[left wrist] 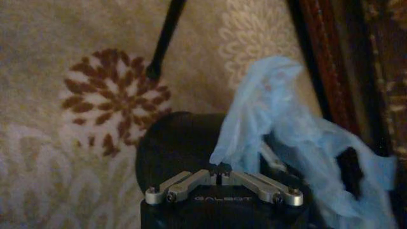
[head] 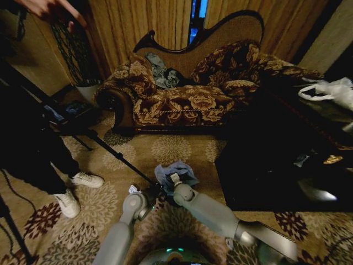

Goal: Place a garbage bag over the trash bin.

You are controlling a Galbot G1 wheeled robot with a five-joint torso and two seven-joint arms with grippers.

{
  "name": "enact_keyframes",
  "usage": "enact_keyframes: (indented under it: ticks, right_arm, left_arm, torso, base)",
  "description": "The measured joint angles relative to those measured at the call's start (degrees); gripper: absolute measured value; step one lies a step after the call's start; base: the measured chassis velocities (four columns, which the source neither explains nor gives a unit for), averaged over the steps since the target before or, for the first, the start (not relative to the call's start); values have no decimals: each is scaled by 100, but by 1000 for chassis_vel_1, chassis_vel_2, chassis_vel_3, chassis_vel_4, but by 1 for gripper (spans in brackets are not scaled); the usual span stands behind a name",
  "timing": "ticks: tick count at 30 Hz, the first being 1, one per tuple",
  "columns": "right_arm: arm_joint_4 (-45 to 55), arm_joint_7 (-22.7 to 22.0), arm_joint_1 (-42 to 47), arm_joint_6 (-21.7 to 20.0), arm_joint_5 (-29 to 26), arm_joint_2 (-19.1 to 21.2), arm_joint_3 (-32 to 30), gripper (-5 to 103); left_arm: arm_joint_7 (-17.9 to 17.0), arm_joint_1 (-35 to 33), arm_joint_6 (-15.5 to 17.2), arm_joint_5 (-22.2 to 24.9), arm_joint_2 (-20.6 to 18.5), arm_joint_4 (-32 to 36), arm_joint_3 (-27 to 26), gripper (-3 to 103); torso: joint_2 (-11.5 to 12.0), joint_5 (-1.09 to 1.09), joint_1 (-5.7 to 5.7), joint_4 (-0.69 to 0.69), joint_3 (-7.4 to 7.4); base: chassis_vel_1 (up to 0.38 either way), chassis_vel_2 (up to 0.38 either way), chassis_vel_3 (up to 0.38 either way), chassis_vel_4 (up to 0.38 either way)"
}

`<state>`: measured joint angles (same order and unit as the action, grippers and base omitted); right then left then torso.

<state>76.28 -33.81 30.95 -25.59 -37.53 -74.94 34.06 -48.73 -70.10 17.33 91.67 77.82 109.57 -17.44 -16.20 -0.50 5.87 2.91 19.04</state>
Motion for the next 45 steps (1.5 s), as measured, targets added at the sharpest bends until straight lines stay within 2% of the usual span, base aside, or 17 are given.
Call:
enact_keyframes:
  ticks: [8, 11, 12, 14, 16, 19, 22, 34, 45]
  right_arm:
    - [27, 11, 56, 15, 20, 29, -27, 100]
    - [27, 13, 73, 21, 31, 19, -25, 100]
    - [27, 13, 73, 21, 31, 19, -25, 100]
    - [24, 17, 72, 23, 32, 9, -11, 100]
    - [24, 17, 71, 23, 32, 7, -9, 100]
    - [22, 16, 66, 23, 31, -5, 14, 100]
    - [33, 8, 66, 23, 27, -1, 37, 100]
    - [125, -52, 68, 35, 4, 0, 104, 100]
    - [190, -102, 52, 42, -41, 55, 120, 100]
  left_arm:
    - [393, 206, -70, -315, 55, -752, 47, 0]
    - [879, 307, -96, -495, 59, -1218, 99, 0]
    - [879, 307, -96, -495, 59, -1218, 99, 0]
    - [1152, 355, -92, -578, 64, -1439, 138, 0]
    - [1187, 367, -90, -584, 65, -1476, 144, 0]
    - [1521, 506, -96, -679, 70, -1861, 193, 0]
    - [1675, 592, -96, -737, 75, -2039, 219, 0]
    - [1844, 805, -117, -1069, 108, -2557, 262, 0]
    - [1846, 617, -107, -1329, 132, -1993, 246, -2]
  torso:
    - [0, 0, 0, 1, 0]
    - [0, 0, 0, 0, 0]
    - [0, 0, 0, 0, 0]
    - [0, 0, 0, 0, 0]
    - [0, 0, 0, 0, 0]
    - [0, 0, 0, 0, 0]
    - [0, 1, 0, 0, 0]
    - [0, 1, 0, 0, 0]
    - [0, 0, 0, 0, 0]
  base:
    - [0, 0, 0, 0]
    - [0, 0, 0, 0]
    - [0, 0, 0, 0]
    - [0, 0, 0, 0]
    - [0, 0, 0, 0]
    - [0, 0, 0, 0]
    - [0, 0, 0, 0]
    - [0, 0, 0, 0]
    - [0, 0, 0, 0]
